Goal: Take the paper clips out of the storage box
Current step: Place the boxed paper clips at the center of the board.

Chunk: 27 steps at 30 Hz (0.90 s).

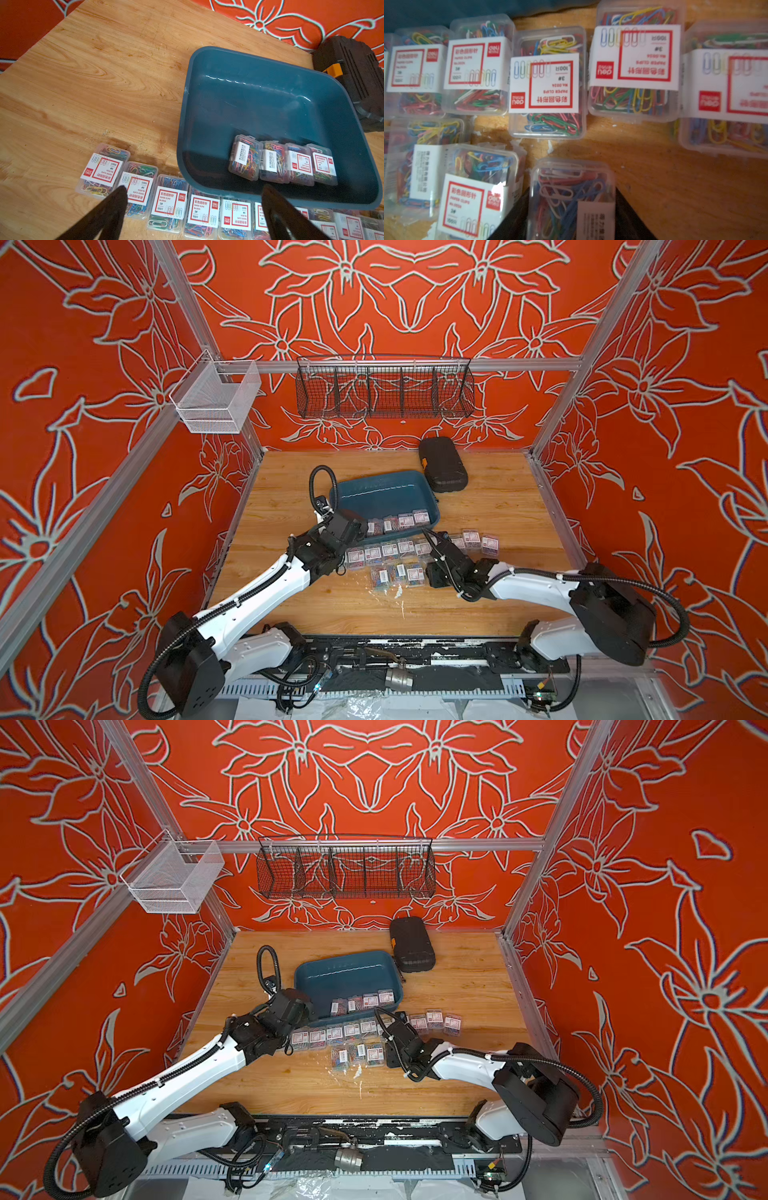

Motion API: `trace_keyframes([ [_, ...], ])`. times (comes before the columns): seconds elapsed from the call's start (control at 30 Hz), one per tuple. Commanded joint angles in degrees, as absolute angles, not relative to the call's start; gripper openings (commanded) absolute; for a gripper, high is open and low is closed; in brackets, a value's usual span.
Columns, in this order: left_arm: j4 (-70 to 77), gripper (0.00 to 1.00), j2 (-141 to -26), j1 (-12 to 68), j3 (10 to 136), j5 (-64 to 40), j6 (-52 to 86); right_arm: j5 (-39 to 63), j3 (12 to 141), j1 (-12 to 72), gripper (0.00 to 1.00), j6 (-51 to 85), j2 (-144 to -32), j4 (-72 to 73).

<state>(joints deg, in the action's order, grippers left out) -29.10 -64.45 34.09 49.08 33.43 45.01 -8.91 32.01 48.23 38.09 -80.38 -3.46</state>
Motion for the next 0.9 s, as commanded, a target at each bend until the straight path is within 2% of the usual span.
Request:
trace_keyframes([
  [0.0,-30.00,0.98,-63.54,33.68,48.91,35.15,45.73,-7.57,29.14,48.52,0.64,40.92,-81.43,0.67],
  [0.2,-29.89,0.98,-63.81,33.51,49.02,36.08,45.46,-9.15,32.13,48.55,0.66,43.18,-83.67,-3.52],
  [0.33,-30.16,0.98,-63.81,33.49,49.25,35.55,45.18,-10.08,30.75,48.54,0.58,46.36,-83.76,-2.02],
  [0.6,-28.34,0.98,-62.86,33.50,48.16,34.05,44.67,-8.04,31.03,48.60,0.56,49.83,-82.56,-1.24],
  [0.87,-29.76,0.98,-64.82,33.53,49.83,33.01,44.95,-7.71,30.53,48.82,0.65,50.64,-78.37,-2.82],
])
